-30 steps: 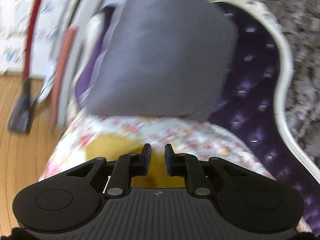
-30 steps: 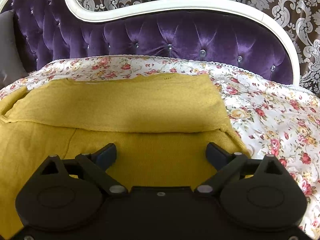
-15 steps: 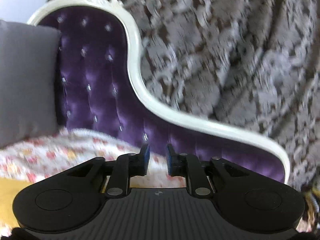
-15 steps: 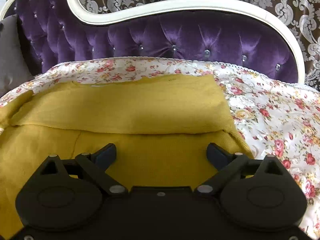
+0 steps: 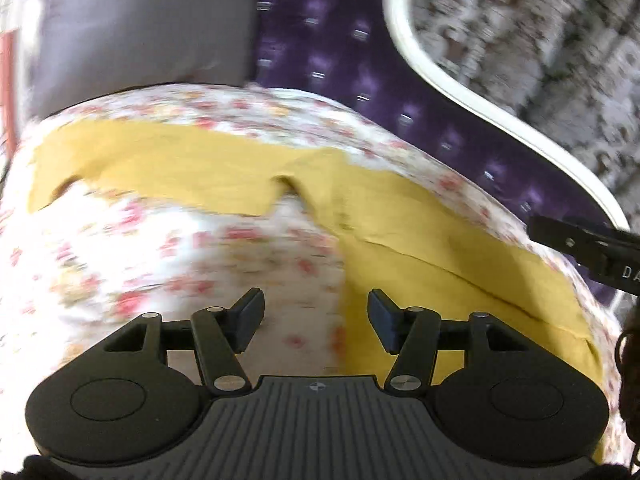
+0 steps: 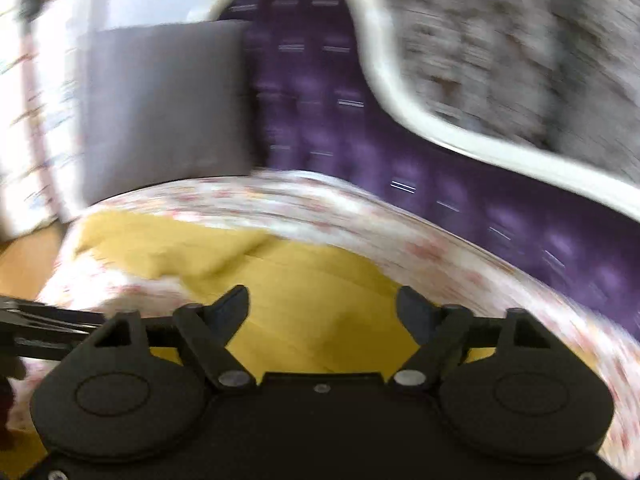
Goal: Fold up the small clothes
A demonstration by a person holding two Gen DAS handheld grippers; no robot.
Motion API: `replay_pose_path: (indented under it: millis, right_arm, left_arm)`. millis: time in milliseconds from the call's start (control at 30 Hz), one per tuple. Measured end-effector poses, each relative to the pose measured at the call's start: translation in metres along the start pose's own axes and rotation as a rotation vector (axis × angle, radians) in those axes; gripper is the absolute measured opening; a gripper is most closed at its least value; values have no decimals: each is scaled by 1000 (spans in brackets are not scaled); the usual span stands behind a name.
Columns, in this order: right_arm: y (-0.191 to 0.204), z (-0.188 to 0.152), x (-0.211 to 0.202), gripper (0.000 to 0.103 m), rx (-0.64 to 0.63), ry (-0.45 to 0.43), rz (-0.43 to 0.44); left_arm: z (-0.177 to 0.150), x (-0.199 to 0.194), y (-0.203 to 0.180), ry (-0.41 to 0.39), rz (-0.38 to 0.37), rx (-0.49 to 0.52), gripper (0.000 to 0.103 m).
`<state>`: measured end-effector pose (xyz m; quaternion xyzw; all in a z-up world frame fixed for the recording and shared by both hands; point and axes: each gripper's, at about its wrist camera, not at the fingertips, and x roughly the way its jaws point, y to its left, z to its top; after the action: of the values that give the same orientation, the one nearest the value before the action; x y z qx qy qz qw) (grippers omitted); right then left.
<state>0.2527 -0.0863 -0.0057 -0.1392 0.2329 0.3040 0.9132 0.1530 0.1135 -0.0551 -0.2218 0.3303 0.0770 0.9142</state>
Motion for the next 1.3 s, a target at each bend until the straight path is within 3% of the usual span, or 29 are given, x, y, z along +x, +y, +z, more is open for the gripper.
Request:
replay_pose_path:
  millis: [100, 233, 333, 500, 567, 633, 700, 867, 967, 1000, 1067, 1100, 1133, 1300]
  right_arm:
    - [51, 17, 24, 73, -118, -10, 115]
    - [95, 24, 52, 73, -159, -7, 186]
    - [110, 21, 60, 73, -139, -6, 213]
    - [106, 7, 63, 73, -109, 27, 203]
    - [97, 0, 64, 73, -90, 45, 187]
    - [88, -7, 62, 73, -62, 59, 170]
    - [78, -11, 60, 73, -24, 68, 160]
    - [56, -20, 52, 73, 57, 59, 136]
    - [47, -23, 49, 74, 87, 58, 124]
    - [46, -24, 48, 74, 79, 55, 124]
    - [49, -24, 47, 74, 52, 49, 125]
    - [51, -25, 46, 74, 45, 46, 128]
    - [52, -24, 46, 74, 44, 43, 137]
    - [56, -26, 49, 74, 35, 42, 147]
  left_arm:
    - [13, -4, 32, -31, 36, -66, 55]
    - [44, -1, 87, -104, 64, -234, 56]
    - [69, 13, 122, -146, 92, -328, 56]
    - [94, 39, 160, -153, 61, -474, 55]
    - [97, 42, 164, -189, 51, -484, 51]
    - [99, 43, 165, -210, 50, -457, 23]
    - [100, 44, 163, -227, 63, -440, 9]
    - [105, 40, 153, -255, 52, -359, 6]
    - [106, 35, 152, -253, 46, -364, 7]
    - [104, 31, 154, -252, 43, -376, 10]
    - [97, 28, 159, -219, 50, -404, 39]
    - [92, 28, 163, -206, 36, -418, 64]
    - [87, 27, 167, -190, 16, -439, 73]
    - [62, 25, 187, -136, -59, -584, 73]
